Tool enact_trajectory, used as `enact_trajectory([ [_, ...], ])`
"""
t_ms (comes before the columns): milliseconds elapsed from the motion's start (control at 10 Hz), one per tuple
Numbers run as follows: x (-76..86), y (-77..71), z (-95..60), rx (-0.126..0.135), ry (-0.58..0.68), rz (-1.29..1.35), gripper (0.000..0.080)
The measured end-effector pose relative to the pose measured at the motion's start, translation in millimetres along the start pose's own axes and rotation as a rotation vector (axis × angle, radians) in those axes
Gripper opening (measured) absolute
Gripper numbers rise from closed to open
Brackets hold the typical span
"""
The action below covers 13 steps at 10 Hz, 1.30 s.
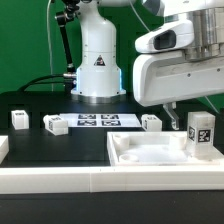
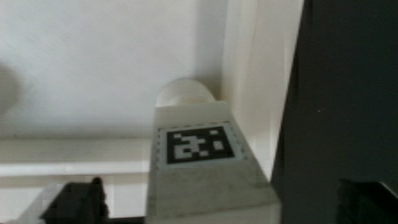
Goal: Assemble square table
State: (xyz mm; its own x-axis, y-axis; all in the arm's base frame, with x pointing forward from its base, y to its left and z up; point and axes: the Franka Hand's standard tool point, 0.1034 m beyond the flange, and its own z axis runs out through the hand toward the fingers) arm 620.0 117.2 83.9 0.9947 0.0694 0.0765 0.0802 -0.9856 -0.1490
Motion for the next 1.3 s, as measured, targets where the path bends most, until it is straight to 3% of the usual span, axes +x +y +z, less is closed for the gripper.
enact_trajectory([
  [100,-0.1,0.4,0.3,0.0,0.0,0.0,0.0649],
  [200,-0.2,0.4,0.5,0.0,-0.001,0.0,0.0552],
  [300,-0.2,0.4,0.5,0.0,-0.001,0.0,0.0552],
  [400,-0.2,0.4,0.5,0.0,-0.001,0.0,0.0369],
  [500,0.0,2.9,0.3,-0.002,0.0,0.005,0.0293],
  [900,0.0,5.2,0.3,-0.001,0.003,0.18,0.0293],
  [1000,-0.6,6.4,0.4,0.015,0.026,0.31,0.0293],
  [1300,-7.5,2.0,1.7,0.024,0.027,0.664,0.0293],
])
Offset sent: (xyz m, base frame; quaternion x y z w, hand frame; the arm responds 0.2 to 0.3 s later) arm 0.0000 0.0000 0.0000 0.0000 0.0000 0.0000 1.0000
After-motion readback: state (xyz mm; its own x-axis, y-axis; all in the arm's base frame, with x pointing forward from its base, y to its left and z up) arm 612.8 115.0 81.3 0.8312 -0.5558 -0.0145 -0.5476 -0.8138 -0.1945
